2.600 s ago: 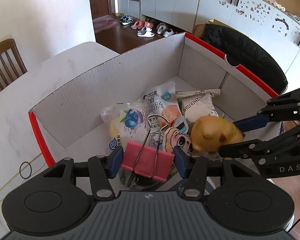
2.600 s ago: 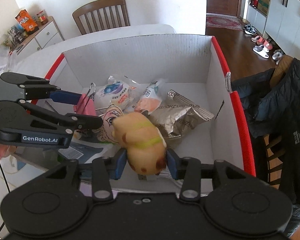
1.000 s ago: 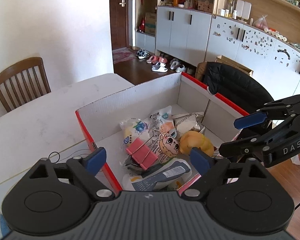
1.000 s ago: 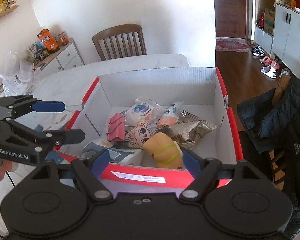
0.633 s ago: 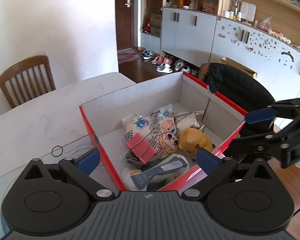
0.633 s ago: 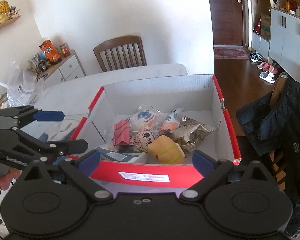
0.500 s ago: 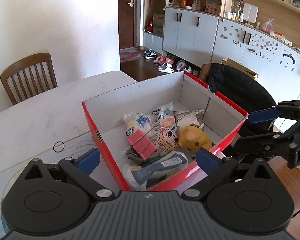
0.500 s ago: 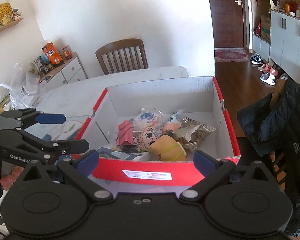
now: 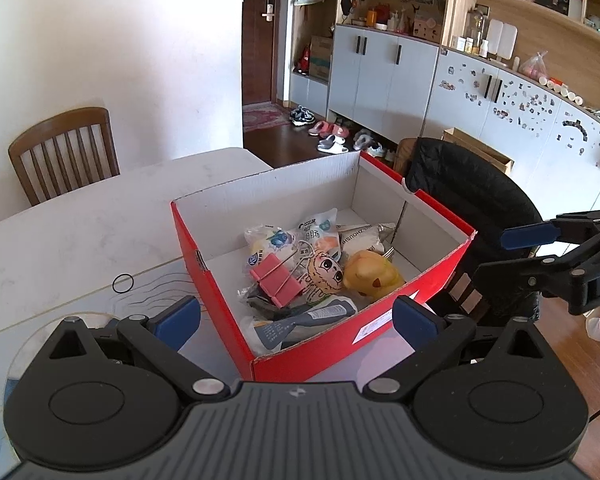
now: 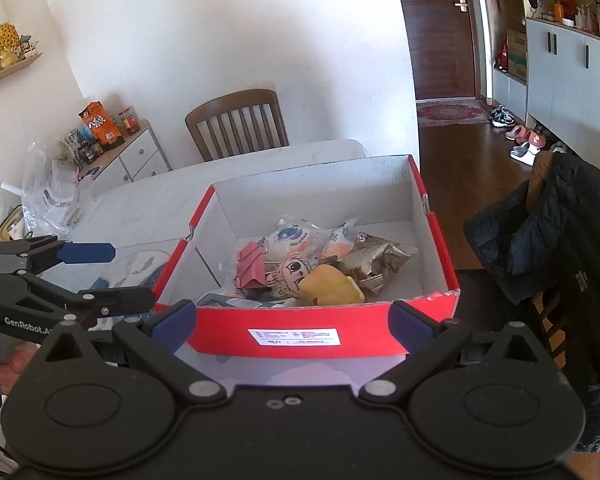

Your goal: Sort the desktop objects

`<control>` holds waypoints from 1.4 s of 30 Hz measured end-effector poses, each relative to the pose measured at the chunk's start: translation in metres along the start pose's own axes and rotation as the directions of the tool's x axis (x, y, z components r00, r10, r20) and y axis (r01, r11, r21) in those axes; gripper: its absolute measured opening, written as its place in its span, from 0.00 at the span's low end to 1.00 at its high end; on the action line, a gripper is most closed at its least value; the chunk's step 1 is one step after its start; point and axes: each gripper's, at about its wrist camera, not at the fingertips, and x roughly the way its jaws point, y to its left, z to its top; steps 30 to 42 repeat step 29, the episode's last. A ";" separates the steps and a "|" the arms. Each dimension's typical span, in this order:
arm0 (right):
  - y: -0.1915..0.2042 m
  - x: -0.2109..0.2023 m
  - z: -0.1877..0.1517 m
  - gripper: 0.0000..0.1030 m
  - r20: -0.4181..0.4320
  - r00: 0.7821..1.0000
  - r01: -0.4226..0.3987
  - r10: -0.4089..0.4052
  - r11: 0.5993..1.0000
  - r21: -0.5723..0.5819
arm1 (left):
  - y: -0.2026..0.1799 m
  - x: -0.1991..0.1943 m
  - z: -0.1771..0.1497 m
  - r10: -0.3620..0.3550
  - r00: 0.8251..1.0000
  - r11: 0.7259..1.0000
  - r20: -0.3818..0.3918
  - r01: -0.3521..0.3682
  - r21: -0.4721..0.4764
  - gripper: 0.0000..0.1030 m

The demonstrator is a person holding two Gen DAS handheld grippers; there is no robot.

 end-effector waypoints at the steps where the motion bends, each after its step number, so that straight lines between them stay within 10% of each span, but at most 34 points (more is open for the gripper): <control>1: 0.000 0.000 0.000 0.99 0.000 1.000 0.001 -0.001 1.000 -0.002 | 0.000 -0.001 0.000 -0.002 1.000 1.000 0.000 0.002 -0.003 1.00; 42: 0.017 0.004 -0.004 0.99 0.012 0.999 0.033 -0.033 0.999 0.026 | 0.020 -0.006 -0.005 -0.009 1.000 0.999 -0.002 0.008 -0.044 1.00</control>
